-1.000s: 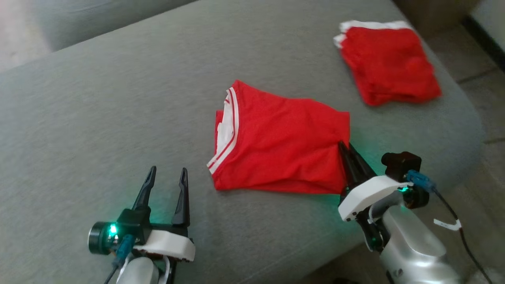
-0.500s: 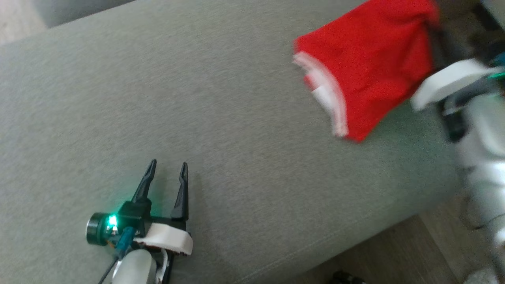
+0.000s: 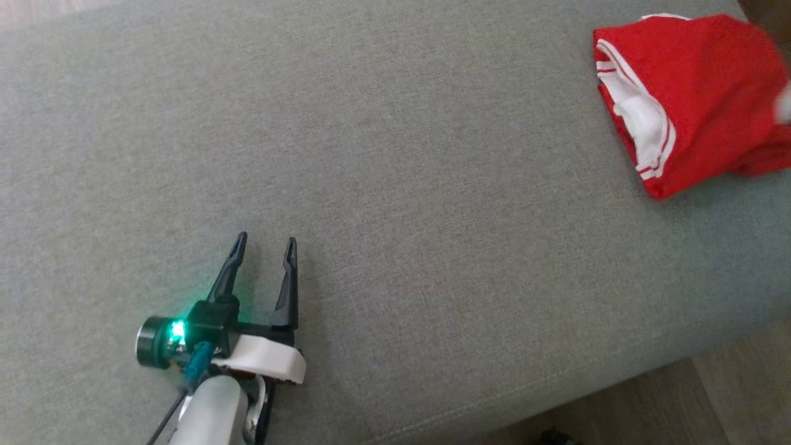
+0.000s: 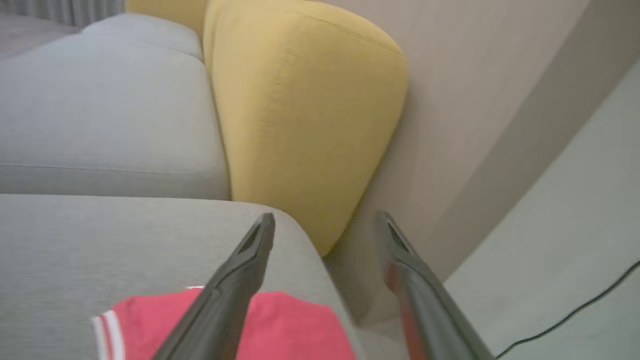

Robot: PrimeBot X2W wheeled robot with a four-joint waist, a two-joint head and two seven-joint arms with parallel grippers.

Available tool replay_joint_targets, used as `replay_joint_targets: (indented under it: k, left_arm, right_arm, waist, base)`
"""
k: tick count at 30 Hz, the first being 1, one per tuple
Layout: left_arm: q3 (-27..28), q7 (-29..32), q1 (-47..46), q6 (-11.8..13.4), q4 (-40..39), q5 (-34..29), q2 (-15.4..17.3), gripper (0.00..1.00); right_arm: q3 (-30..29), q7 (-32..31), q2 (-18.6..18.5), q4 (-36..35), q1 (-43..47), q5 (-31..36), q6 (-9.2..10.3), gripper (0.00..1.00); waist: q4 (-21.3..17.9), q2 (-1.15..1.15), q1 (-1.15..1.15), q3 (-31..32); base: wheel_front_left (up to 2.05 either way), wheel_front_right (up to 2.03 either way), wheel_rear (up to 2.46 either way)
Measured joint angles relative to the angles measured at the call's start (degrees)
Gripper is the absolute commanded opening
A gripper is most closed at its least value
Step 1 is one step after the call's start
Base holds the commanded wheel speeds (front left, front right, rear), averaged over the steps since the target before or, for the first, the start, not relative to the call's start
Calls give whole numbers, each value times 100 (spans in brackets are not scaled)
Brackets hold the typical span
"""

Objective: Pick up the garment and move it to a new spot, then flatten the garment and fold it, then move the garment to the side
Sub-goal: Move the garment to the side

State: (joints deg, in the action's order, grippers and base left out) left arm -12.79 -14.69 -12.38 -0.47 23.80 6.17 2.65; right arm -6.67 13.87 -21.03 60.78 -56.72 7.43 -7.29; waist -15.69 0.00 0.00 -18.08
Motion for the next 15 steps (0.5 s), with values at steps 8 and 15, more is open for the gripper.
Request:
replay_joint_targets:
  k: [8,15]
  left_arm:
    - [86,0,4,163,-5,143,0,100]
    - [154,0,9,301,-58,287,-1,100]
  right_arm:
    - [271,49,1317,-1176,963,-220,0,100]
    - [526,49,1642,-2042,2045,-528,0,100]
  waist:
    - [231,0,0,148]
    - [685,0,0,262]
  base:
    - [0,0,0]
    - [0,0,0]
